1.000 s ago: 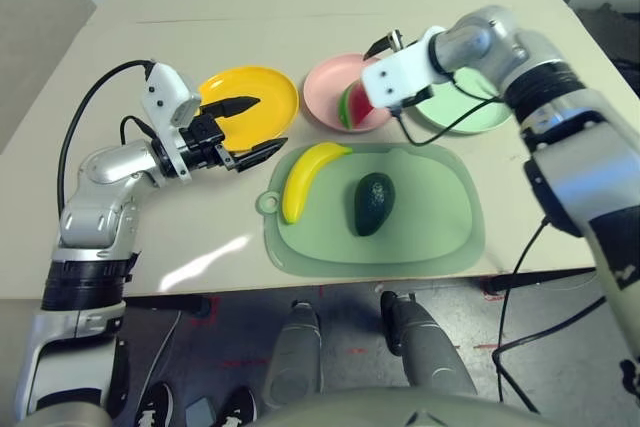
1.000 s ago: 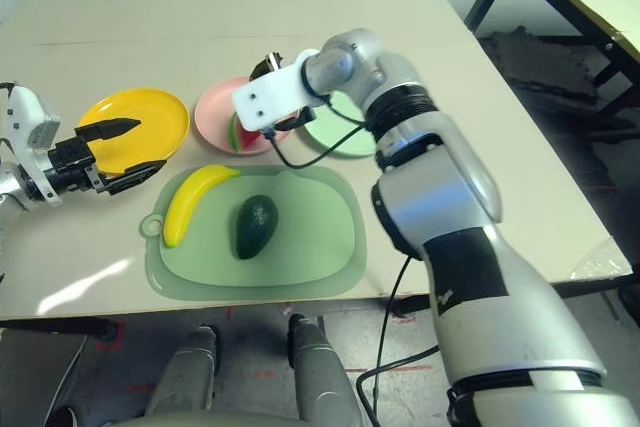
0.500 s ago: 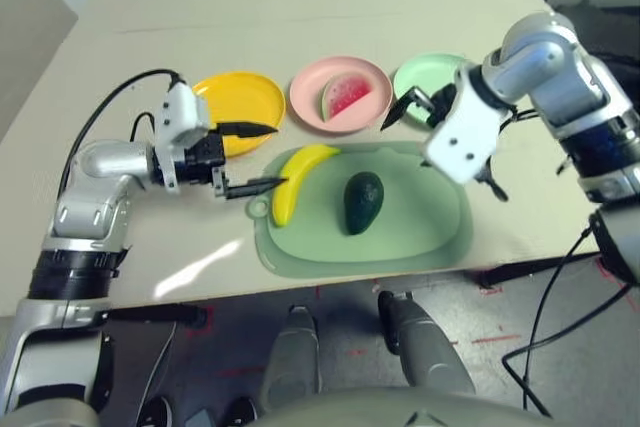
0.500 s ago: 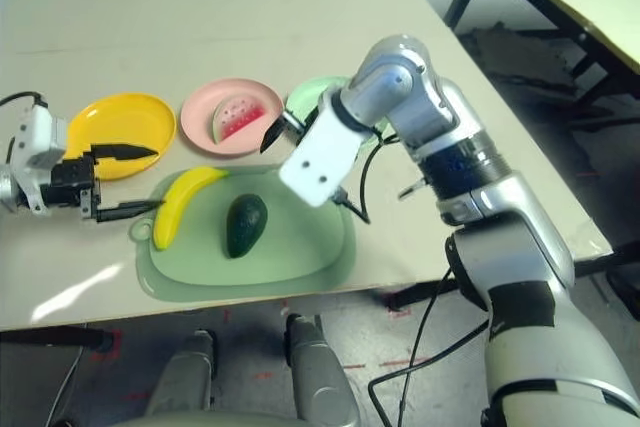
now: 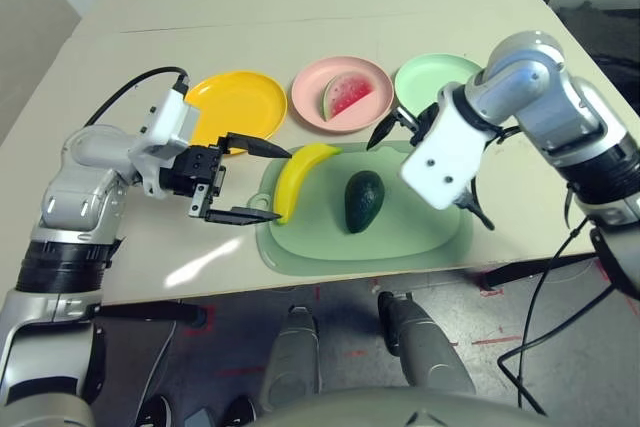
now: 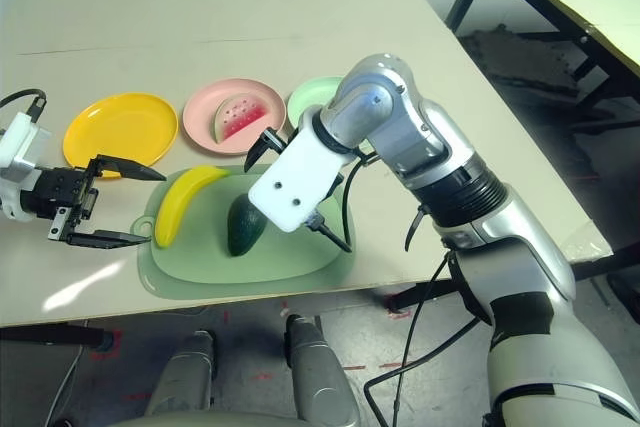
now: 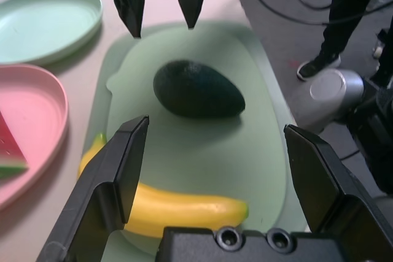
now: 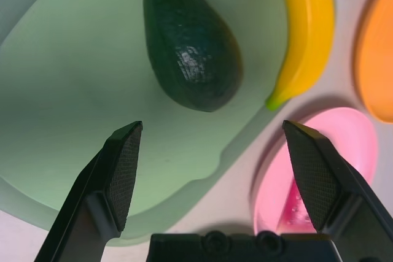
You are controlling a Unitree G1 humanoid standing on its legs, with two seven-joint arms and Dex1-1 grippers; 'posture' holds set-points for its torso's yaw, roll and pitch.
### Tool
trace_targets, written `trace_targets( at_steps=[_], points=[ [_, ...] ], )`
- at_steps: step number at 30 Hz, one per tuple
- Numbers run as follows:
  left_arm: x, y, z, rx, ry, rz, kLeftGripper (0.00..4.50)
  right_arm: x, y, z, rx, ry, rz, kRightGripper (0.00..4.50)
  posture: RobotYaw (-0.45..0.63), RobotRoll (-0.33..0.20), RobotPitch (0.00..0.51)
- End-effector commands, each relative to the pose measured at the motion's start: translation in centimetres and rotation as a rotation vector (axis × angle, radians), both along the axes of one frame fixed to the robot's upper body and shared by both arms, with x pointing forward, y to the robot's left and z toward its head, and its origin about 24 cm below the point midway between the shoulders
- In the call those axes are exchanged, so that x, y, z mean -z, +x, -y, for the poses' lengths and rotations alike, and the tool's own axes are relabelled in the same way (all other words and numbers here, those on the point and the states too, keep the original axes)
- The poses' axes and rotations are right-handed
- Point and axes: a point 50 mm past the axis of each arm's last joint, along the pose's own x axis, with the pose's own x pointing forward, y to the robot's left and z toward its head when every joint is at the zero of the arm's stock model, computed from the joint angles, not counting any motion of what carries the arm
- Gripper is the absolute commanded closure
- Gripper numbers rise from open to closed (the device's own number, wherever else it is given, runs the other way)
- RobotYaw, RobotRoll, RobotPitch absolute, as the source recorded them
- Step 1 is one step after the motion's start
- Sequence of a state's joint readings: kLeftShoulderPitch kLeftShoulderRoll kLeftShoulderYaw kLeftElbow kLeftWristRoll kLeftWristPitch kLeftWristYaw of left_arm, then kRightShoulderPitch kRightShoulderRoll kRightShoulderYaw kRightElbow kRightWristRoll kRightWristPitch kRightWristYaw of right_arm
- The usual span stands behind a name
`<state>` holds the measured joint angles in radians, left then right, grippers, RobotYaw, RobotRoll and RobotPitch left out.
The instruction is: Place the fruits into color-matched plates.
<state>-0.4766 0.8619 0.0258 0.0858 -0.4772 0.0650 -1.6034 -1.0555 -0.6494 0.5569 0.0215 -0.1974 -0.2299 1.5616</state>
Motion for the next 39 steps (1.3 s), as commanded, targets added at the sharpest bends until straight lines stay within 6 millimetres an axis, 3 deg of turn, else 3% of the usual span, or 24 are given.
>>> trace_targets(
  at_steps=[1,6,21,39],
  points=[
    [0.8,-0.1,-0.5,-0.009,0.030,-0.010,0.00,1.0,-0.3,-0.4,0.000,-0.016,-0.030,0.05,-0.06,0.000,0.228],
    [1.2,-0.2,-1.1,-0.030,0.045,-0.013,0.00,1.6,-0.6,-0.8,-0.007,-0.012,-0.055,0.05,-0.05,0.000,0.231],
    [1.4,-1.0,0.2,0.042,0.047,-0.027,0.00,2.8,-0.4,-2.2,-0.012,0.010,-0.078,0.05,-0.05,0.000,0.237],
    [1.4,-1.0,0.1,0.042,0.055,-0.017,0.00,5.0,-0.2,-3.7,-0.005,0.017,-0.146,0.05,-0.02,0.000,0.237]
  ],
)
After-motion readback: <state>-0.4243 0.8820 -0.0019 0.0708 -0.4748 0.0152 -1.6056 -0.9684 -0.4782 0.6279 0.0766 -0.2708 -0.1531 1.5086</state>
